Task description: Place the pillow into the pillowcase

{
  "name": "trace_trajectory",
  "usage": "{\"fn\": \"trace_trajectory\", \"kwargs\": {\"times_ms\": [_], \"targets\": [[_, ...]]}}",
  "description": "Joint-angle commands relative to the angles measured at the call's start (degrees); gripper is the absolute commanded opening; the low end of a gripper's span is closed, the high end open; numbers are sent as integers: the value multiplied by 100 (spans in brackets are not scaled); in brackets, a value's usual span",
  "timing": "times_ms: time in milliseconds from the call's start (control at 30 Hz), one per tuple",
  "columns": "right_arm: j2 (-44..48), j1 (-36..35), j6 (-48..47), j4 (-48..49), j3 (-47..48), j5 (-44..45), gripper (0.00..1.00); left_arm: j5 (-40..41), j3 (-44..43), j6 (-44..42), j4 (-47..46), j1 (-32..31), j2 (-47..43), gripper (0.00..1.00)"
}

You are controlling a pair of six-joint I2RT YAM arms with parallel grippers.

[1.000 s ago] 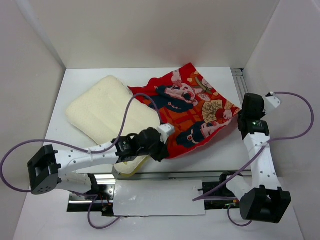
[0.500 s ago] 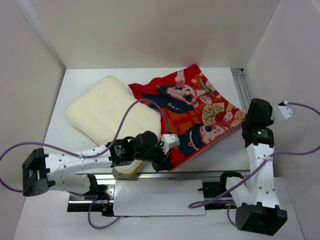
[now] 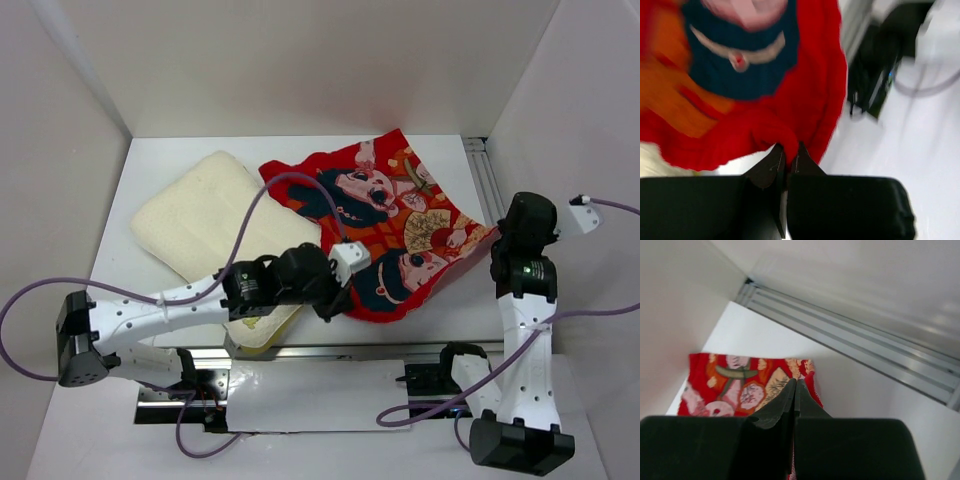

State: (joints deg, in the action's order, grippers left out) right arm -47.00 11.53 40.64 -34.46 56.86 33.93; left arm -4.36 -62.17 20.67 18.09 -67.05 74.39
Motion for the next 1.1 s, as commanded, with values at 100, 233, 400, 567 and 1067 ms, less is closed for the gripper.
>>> {"fn": "trace_trajectory", "kwargs": {"times_ms": [100,233,400,567,1067], "targets": [[-177,34,-733,623,983,-528,0,2199,-1854,-326,614,-28,84,0],[-502,34,-926,1098,2674,-590,0,4027,-3684,-589,1318,-28,409,0],[-1493,34,-1732,1108,5279,-178,0,5995,-5645,-1991,725,-28,541,0],[-1821,34,-2604,1729,6636,341,0,6518,-5191,-4340,-2437,-28,-90,0],[-1268,-10,-3046,2044,2721,-8145,61,7343,-4726,-5590,-3144,-28,391,0]]}}
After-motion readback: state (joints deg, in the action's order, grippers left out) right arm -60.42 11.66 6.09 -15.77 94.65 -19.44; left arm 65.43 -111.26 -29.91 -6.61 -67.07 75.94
